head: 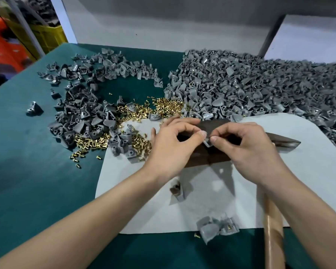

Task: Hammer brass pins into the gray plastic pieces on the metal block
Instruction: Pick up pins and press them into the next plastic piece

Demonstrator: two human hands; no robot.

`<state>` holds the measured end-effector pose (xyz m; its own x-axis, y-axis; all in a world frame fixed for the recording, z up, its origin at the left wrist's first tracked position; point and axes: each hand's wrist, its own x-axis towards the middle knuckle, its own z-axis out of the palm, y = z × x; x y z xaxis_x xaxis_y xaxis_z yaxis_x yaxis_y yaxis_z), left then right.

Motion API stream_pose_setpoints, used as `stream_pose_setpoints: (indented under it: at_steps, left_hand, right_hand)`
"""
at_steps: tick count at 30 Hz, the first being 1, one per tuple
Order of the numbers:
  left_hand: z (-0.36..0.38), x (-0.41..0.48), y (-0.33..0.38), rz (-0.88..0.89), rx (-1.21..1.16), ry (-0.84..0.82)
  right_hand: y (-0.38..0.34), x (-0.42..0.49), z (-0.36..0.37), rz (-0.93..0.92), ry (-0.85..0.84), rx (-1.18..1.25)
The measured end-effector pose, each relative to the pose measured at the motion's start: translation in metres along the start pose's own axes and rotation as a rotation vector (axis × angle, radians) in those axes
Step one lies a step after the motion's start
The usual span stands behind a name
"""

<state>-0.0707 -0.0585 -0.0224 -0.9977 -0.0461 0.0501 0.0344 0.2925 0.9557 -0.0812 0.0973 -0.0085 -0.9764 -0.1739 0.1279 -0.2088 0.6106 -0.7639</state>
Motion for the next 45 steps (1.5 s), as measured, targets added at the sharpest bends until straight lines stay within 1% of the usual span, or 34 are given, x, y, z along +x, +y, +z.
stream_pose_setpoints:
  at_steps: [3,6,11,13,17,21,27,30,33,39,45]
  left_hand:
    - [0.003,0.002,-0.001,-0.032,-0.006,0.014]
    - [0.006,0.001,-0.004,-0.045,-0.008,0.032]
    - [0.009,-0.002,-0.005,-0.075,-0.119,0.045]
    - [0.01,-0.001,-0.002,-0.099,-0.146,0.039]
    - [0.009,0.0,0.002,-0.116,-0.097,0.018]
    - [0.008,0.003,0.003,-0.142,-0.113,-0.03]
    - [0.005,0.008,0.008,-0.1,-0.002,-0.062]
    - [0.004,0.008,0.008,-0.075,0.012,-0.071]
    - [0.006,0.007,0.008,-0.063,0.028,-0.065]
    - [0.007,0.006,0.005,-0.057,-0.012,-0.053]
    - [0.008,0.005,0.003,-0.062,-0.028,-0.049]
  right_hand:
    - [0.003,0.002,-0.002,0.018,-0.02,0.045]
    - [0.005,0.0,0.001,0.005,0.008,0.053]
    - [0.008,-0.006,0.004,-0.021,0.037,0.131]
    - [0.008,-0.009,0.004,-0.026,0.055,0.125]
    - [0.01,-0.013,0.006,-0.023,0.12,0.092]
    - [0.012,-0.015,0.006,-0.07,0.136,0.012]
    - [0.013,-0.012,0.003,-0.198,0.154,-0.099]
    - [0.014,-0.013,0.003,-0.231,0.158,-0.115]
    - [0.016,-0.013,0.004,-0.23,0.147,-0.068]
    - [0.017,-0.009,0.004,-0.211,0.11,0.003]
    - [0.018,-0.008,0.003,-0.209,0.088,0.02]
